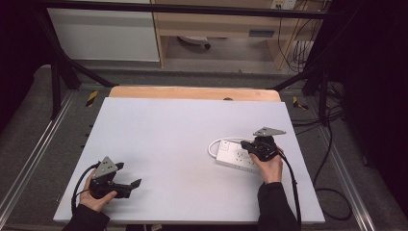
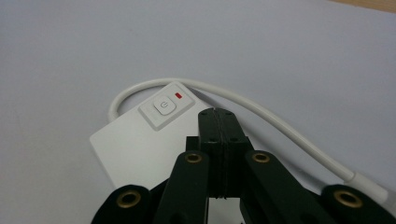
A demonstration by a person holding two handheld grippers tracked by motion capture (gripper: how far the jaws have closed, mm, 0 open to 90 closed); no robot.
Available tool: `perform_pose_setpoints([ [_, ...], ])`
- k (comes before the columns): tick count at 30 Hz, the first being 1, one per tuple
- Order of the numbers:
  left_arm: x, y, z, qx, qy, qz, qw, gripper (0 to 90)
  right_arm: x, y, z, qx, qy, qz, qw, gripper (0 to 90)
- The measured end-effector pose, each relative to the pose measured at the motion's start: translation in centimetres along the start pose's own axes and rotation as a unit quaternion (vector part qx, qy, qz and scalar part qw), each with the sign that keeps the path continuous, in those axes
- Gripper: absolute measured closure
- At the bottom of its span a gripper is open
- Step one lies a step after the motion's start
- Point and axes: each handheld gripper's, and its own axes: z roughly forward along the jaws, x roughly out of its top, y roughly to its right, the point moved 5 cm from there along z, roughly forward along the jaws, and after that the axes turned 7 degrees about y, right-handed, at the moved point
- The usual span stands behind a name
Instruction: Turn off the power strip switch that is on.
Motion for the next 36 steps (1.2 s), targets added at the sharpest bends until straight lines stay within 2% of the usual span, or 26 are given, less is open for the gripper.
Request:
perform_pose_setpoints([
  [16,0.0,0.0,0.0,0.0,-0.001,0.0,1.0,6.2,-0.5,0.4,0.7,-0.009,-0.011,0.004,0.9999,90.0],
  [36,0.0,0.0,0.0,0.0,-0.001,0.0,1.0,6.2,-1.1,0.6,1.2,-0.017,-0.025,-0.003,0.9995,90.0],
])
